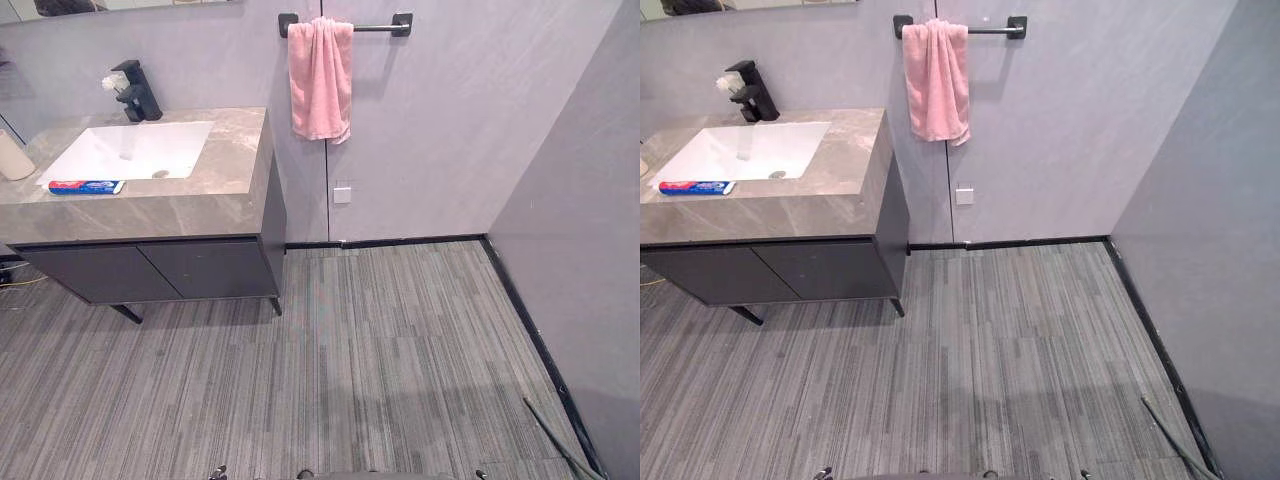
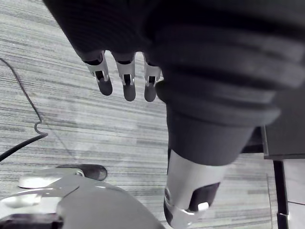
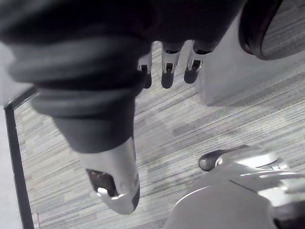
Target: Organize washtable
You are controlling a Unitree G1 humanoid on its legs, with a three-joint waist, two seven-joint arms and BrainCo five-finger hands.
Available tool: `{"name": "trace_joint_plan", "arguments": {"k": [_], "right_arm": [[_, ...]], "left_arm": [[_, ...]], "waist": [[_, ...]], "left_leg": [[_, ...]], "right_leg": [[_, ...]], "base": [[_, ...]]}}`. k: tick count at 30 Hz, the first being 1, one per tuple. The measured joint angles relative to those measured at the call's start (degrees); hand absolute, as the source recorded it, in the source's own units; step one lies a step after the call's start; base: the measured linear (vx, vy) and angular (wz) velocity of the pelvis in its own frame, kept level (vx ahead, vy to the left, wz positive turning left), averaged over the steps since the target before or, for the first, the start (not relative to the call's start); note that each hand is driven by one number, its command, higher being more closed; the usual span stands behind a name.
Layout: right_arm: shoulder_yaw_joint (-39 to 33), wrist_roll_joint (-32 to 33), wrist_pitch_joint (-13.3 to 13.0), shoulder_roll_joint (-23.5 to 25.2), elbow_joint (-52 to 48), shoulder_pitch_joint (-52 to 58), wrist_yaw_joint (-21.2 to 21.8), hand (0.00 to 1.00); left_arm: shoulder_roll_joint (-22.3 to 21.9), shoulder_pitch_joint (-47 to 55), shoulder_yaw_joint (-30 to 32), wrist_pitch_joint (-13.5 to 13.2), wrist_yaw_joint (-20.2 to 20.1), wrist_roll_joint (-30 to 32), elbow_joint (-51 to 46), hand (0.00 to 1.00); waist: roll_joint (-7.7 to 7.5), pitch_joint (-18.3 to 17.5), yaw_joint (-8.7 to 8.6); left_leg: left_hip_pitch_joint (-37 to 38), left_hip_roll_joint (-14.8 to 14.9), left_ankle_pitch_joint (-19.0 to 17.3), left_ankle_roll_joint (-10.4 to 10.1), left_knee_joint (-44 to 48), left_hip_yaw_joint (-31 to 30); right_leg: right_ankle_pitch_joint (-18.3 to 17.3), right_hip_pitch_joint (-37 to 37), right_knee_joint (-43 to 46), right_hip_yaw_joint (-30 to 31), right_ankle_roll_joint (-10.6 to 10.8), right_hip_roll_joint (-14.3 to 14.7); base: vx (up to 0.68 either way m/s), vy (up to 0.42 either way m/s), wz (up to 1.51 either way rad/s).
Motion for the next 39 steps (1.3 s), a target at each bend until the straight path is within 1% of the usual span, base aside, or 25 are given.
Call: {"name": "trace_joint_plan", "arguments": {"k": [2, 6, 13, 16, 17, 20, 25, 30, 33, 34, 35, 37, 38, 39], "right_arm": [[0.0, -3.12, 0.01, 0.0, 0.0, -1.48, -0.02, 0.0], [-0.04, -4.66, 0.03, 0.06, 0.0, -3.11, -0.01, 0.0], [-0.67, -2.64, 0.05, 2.81, 0.05, -4.82, 0.02, 0.0], [-0.76, -2.08, 0.07, 2.89, 0.05, -4.84, 0.01, 0.0], [-0.91, -2.06, 0.07, 3.03, 0.05, -4.87, 0.01, 0.0], [-0.97, -1.86, 0.08, 3.28, 0.02, -4.89, 0.0, 0.0], [-0.96, -0.87, 0.1, 3.25, -0.01, -4.76, 0.01, 0.0], [-0.96, -0.51, 0.13, 3.37, -0.36, -4.66, -0.02, 0.0], [-1.09, 1.67, 0.12, 3.56, -1.31, -4.08, -0.03, 0.0], [-1.14, 1.9, 0.12, 3.83, -1.98, -3.75, -0.03, 0.0], [-1.18, 2.4, 0.04, 3.84, -3.4, -3.42, -0.03, 0.0], [-1.18, 2.64, 0.05, 4.37, -4.24, -3.24, -0.05, 0.0], [-1.21, 3.06, 0.04, 4.52, -5.02, -2.9, -0.05, 0.0], [-1.2, 3.44, 0.04, 4.71, -5.44, -2.74, -0.04, 0.0]], "left_arm": [[0.13, -0.33, -0.01, -0.18, 0.01, 0.92, -0.02, 0.0], [0.13, -0.66, -0.01, -0.29, 0.04, 0.89, -0.08, 0.0], [0.09, -1.15, 0.15, -0.28, 0.05, 0.67, -0.06, 0.0], [0.04, -1.16, 0.58, -0.28, 0.02, 0.67, -0.03, 0.0], [0.01, -1.18, 1.0, -0.28, 0.02, 0.64, -0.04, 0.0], [-0.09, -1.18, 1.71, -0.26, 0.02, 0.64, 0.25, 0.0], [-0.1, -1.18, 1.71, -0.26, 0.03, 0.57, 0.31, 0.0], [-0.17, -1.22, 2.18, -0.25, 0.02, 0.53, 0.28, 0.0], [-0.22, -1.27, 2.27, -0.25, 0.03, 0.35, 0.17, 0.0], [-0.24, -1.29, 2.29, -0.25, 0.02, 0.23, 0.0, 0.0], [-0.2, -1.45, 2.32, -0.26, 0.02, -0.13, -0.24, 0.0], [-0.01, -1.62, 2.32, -0.27, 0.02, -0.51, -0.37, 0.0], [0.14, -1.98, 2.31, -0.27, 0.04, -0.59, -0.41, 0.0], [0.21, -2.44, 2.21, -0.27, 0.04, -0.59, -0.41, 0.0]], "waist": [[-0.21, 0.28, 0.0], [-0.2, 1.11, 0.06], [-0.19, 2.1, 0.19], [-0.26, 2.24, 0.19], [-0.41, 2.52, 0.29], [-0.51, 2.62, 0.26], [-0.53, 2.63, 0.3], [-0.64, 2.66, 0.42], [-0.64, 2.67, 0.48], [-0.65, 2.66, 0.74], [-0.81, 2.75, 0.82], [-1.16, 2.93, 0.83], [-1.54, 3.24, 0.82], [-1.68, 3.52, 0.92]], "left_leg": [[0.25, -0.03, 0.13, -0.22, 0.0, -0.02], [1.0, -0.45, 0.15, -0.25, -0.01, -0.03], [0.98, -0.62, 0.14, -0.26, -0.26, -0.02], [0.99, -0.61, 0.14, -0.25, -1.09, 0.01], [0.97, -0.64, 0.13, -0.24, -1.12, 0.26], [0.75, -0.67, 0.13, -0.21, -1.15, 1.02], [0.67, -0.52, 0.12, -0.13, -1.58, 2.36], [-0.58, -0.1, -0.83, 1.15, -0.22, 4.53], [-1.39, 0.3, -3.67, 1.36, 3.14, 6.22], [-1.59, 0.39, -4.31, 1.42, 3.87, 6.79], [-2.6, 0.53, -6.23, 1.68, 6.37, 7.85], [-3.15, 0.37, -7.88, 2.0, 8.35, 8.72], [-3.09, -0.05, -9.16, 2.31, 9.67, 9.4], [-3.02, -0.2, -10.31, 2.52, 10.72, 9.93]], "right_leg": [[0.57, 0.85, -0.99, -0.34, 0.87, -0.1], [0.58, 2.19, -1.84, -0.77, 0.9, -0.6], [0.79, 2.08, -1.92, -0.96, 1.22, -0.79], [1.31, 1.8, -2.75, -0.92, 1.4, -0.76], [1.77, 1.85, -3.29, -0.77, 0.98, -0.77], [2.56, 1.81, -4.37, 0.12, 0.94, -0.77], [2.96, 1.46, -4.96, 1.06, 0.82, -0.57], [2.94, 0.07, -4.45, 3.3, 0.84, -0.12], [2.09, -0.73, -2.49, 4.11, 1.79, -0.06], [1.52, -1.25, -1.64, 4.5, 2.11, -0.04], [-0.38, -3.11, 1.85, 5.06, 2.31, -0.11], [-3.05, -5.51, 6.88, 5.07, 2.86, -0.53], [-5.2, -7.17, 11.3, 4.99, 3.54, -1.14], [-6.53, -8.83, 15.9, 4.51, 4.94, -1.68]], "base": [[0.07, 0.005, 0.04], [0.03, 0.011, 0.05], [-0.04, 0.001, 0.01], [-0.08, 0.006, -0.02], [-0.09, 0.012, -0.07], [-0.08, 0.007, -0.15], [-0.04, -0.011, -0.1], [0.04, -0.01, -0.25], [0.08, 0.02, -0.26], [0.07, 0.039, -0.38], [0.07, 0.041, -0.34], [0.08, 0.051, -0.29], [0.07, 0.065, -0.24], [0.06, 0.085, -0.24]]}}
